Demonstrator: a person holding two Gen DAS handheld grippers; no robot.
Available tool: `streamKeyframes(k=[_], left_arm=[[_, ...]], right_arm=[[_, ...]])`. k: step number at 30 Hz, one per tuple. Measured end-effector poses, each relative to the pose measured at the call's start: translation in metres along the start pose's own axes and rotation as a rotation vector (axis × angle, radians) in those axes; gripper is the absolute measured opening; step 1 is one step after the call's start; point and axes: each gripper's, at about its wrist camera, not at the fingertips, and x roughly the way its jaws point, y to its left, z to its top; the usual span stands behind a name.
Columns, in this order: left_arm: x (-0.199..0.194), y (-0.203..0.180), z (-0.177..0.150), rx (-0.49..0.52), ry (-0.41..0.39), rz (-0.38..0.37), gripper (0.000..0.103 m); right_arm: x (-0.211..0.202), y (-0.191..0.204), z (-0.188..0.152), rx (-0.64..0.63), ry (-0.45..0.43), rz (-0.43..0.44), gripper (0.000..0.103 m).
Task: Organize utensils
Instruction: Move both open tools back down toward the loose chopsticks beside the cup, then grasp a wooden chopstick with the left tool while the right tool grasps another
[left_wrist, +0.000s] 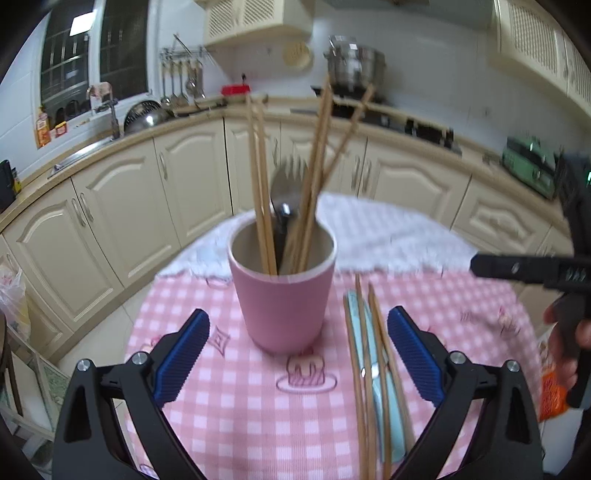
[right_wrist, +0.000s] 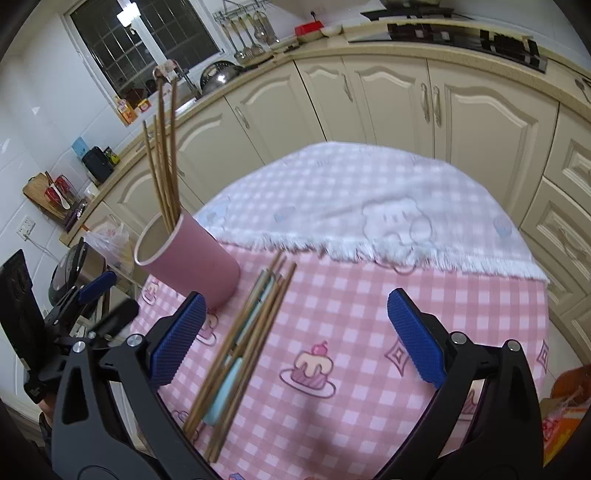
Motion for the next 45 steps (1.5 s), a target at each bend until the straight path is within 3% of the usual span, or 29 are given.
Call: streamKeyframes(k=[11,24,32,45], left_arm=[[0.037,-0.007,-0.022,0.03,0.111,-0.011,0.095],[0.067,-0.018,-0.042,0.102,0.214,0.033,0.095],[0.073,-0.019,-0.046,0.122,0.218,0.039,0.095],[0.071,-0.003,-0.056,0.1,0.206,0.025,0.095]], right_arm=[[0.016,-0.008,-0.019,0.006,0.069,-0.019,0.097],[0.025,-0.016,-0.032,0.022,0.112,-0.038,0.097],[0.037,-0.016,-0.042,0.005,0.15,-0.064,0.097],[0.073,0.025,-0.057,-0.203,0.209,-0.175,0.097]])
